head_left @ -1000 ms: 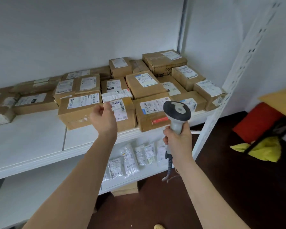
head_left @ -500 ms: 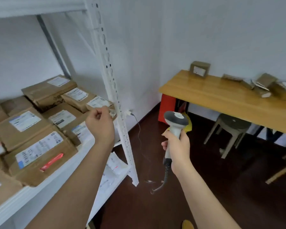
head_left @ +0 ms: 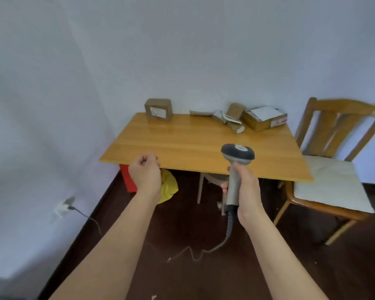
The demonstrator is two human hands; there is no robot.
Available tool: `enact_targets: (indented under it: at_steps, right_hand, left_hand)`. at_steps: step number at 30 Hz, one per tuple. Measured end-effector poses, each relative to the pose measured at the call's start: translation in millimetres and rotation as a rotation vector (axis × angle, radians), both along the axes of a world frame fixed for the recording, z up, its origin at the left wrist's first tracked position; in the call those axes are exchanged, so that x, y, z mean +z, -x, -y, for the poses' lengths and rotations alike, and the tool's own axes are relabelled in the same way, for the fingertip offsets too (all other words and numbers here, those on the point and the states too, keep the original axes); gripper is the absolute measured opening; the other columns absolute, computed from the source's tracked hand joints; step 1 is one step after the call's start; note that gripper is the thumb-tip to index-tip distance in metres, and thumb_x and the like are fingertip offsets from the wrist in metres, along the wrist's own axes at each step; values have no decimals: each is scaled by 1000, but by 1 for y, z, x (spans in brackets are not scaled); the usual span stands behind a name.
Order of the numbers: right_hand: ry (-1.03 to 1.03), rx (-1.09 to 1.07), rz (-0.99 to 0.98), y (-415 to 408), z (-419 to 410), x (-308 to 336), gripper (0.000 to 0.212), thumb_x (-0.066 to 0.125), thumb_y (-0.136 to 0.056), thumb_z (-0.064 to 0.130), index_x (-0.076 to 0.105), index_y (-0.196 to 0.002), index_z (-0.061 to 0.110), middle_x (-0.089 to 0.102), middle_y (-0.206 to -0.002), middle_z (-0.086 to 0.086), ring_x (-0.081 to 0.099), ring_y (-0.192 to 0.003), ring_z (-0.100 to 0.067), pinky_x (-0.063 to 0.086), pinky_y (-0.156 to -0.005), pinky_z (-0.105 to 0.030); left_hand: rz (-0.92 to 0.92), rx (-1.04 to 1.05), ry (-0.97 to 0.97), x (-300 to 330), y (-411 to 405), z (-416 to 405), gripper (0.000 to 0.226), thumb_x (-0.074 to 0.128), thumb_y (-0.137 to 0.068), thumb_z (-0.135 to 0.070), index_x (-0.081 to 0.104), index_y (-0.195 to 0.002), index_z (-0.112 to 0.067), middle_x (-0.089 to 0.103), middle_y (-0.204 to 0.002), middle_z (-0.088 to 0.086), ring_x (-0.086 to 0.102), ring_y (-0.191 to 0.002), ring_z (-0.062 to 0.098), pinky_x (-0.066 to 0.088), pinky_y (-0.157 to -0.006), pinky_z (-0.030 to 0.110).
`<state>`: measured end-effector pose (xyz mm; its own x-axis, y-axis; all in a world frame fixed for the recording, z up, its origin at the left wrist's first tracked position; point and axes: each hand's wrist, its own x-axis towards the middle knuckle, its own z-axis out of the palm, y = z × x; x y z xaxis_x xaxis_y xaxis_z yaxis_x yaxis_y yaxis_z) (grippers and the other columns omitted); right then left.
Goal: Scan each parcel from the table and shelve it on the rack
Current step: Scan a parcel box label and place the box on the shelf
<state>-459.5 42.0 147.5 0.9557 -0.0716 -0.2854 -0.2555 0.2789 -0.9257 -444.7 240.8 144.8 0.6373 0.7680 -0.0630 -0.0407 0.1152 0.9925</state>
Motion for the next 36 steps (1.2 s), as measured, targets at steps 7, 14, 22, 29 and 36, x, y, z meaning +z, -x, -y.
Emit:
enact_targets:
  at_steps: [7,14,22,29,36]
  right_hand:
    - [-32,-208,-24,-115,47,-28,28,54,-98,28,60,-113,5,55,-67,-8,52,-46,-12,45,-44,-24]
    - [8,-346,-44,-258,62,-38,11,57,-95,22,60,-99,12,56,-89,-6,48,-47,-14,38,-52,-31]
    - [93,-456,-12,-393,118,-25,7,56,-97,21,63,-96,22,65,-89,-3,47,-48,-16,37,-53,-32]
    - [90,-408,-97,-528,179,-75,13,62,-94,21,62,-107,19,65,-90,1,51,-52,-15,43,-54,-32]
    - [86,-301,-222,-643,243,-130,11,63,-95,17,61,-104,21,63,-83,7,52,-53,-13,44,-58,-33]
  left_hand:
    - [-128,-175,5,-31,-159,46,23,54,-93,-15,57,-71,-8,51,-64,3,40,-59,18,34,-61,35]
    - [-220,-336,13,-50,-341,77,21,52,-93,-14,56,-73,-8,51,-67,3,39,-61,18,33,-58,33]
    - [-300,-552,-69,-64,-496,150,21,52,-93,-16,61,-87,2,54,-70,6,43,-64,20,36,-58,33]
    - [-400,-735,-288,-119,-604,213,14,56,-94,-17,62,-86,-8,64,-84,5,53,-69,15,45,-64,29]
    - [-584,-734,-415,-186,-703,295,33,62,-93,-26,55,-124,-21,55,-123,-1,52,-105,13,46,-91,31]
